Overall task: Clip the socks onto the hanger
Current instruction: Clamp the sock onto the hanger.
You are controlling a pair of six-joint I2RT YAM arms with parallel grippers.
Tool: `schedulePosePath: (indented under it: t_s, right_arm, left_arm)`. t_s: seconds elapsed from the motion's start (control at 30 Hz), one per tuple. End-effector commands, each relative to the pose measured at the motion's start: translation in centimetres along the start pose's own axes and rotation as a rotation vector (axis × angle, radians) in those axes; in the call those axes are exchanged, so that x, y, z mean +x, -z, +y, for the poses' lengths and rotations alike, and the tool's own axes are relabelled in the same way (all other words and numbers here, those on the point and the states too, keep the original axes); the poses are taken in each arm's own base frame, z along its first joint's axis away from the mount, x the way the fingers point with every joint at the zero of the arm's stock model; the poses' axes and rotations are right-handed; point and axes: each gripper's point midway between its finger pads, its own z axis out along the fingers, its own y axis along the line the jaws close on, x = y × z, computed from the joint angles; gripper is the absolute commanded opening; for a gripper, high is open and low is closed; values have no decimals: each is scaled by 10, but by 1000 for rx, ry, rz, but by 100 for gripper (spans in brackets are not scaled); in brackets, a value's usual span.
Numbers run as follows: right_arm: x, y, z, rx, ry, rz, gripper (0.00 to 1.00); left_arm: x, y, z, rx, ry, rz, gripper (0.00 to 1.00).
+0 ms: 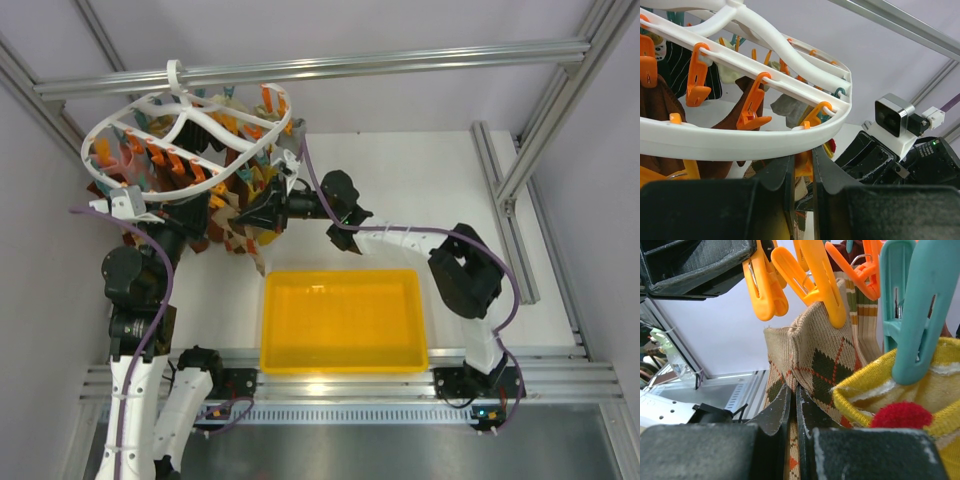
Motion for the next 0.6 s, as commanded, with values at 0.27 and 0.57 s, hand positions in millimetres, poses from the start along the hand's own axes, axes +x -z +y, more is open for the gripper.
schedulePosePath:
  t_s: [0.27, 0.57]
  right_arm:
    - [-43, -6, 14, -66, 82, -87, 0]
    - [-56, -7, 20, -85, 83, -112, 0]
  left_arm:
    - [-6, -3, -4, 15, -17, -3, 0]
    - [-4, -3, -4, 17, -9, 4, 0]
